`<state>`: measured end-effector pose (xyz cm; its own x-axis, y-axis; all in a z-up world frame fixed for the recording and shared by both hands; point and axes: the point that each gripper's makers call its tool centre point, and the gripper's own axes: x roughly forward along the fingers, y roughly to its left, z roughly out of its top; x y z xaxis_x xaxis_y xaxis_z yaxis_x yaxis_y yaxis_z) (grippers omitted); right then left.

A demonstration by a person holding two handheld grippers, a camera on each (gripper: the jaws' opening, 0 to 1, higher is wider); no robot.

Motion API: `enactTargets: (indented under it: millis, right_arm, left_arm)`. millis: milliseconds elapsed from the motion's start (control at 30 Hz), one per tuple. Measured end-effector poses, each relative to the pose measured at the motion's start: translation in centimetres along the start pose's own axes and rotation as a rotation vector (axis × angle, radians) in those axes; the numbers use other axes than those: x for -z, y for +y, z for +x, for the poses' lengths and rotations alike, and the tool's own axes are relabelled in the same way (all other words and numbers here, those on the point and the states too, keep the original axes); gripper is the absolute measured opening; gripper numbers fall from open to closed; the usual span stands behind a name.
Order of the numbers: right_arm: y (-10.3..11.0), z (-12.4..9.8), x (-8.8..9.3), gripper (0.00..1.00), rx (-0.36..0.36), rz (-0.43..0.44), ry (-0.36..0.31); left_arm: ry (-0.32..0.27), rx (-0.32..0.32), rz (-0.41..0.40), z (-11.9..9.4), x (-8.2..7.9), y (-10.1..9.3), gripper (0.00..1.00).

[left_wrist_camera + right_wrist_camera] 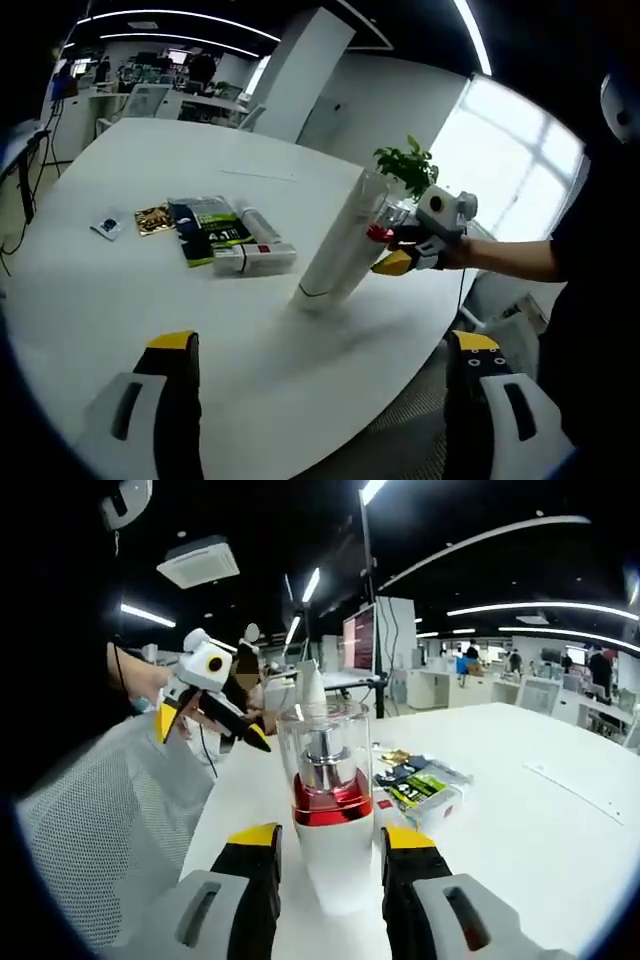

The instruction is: Arrange the skincare products in the storage area until every visible bottle or jar stands upright without overlapping.

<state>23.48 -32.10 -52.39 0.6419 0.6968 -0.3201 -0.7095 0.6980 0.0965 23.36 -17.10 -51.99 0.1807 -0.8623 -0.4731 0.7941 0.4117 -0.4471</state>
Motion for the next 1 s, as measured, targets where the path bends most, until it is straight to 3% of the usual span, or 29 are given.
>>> enactTargets:
  millis: [67,467,667,800,1000]
  right_arm:
    - [0.2,-0.2,0.3,0.35,0.002,0.013,0.020]
    - [1.0,-2.0,0.1,0.61,0.090,0.061,0.079]
    - [1.8,-3.2,0.1,0.72,0.140,0.092,0.075]
    - [2.2,-3.9,0.5,0.86,0.168,0.107,0.088]
    - [2.9,-5.0,0.6,0.93,0.215,0.153,0.069]
  left_arm:
    - [0.001,0.005,0.000,0.1,-0.1,-0.2,0.95]
    - [0.005,0.013,0.002,-0.2,-0.2,-0.5,0.93]
    - [-0.001,0.003,0.006,-0.8,-0.2,-0.3,0.94]
    - [-0.004,0.000,0.005,-1.2,-0.2,-0.5,0.94]
    - [0.000,-0.003,0.014,-1.7,0.1,-0.6,0.94]
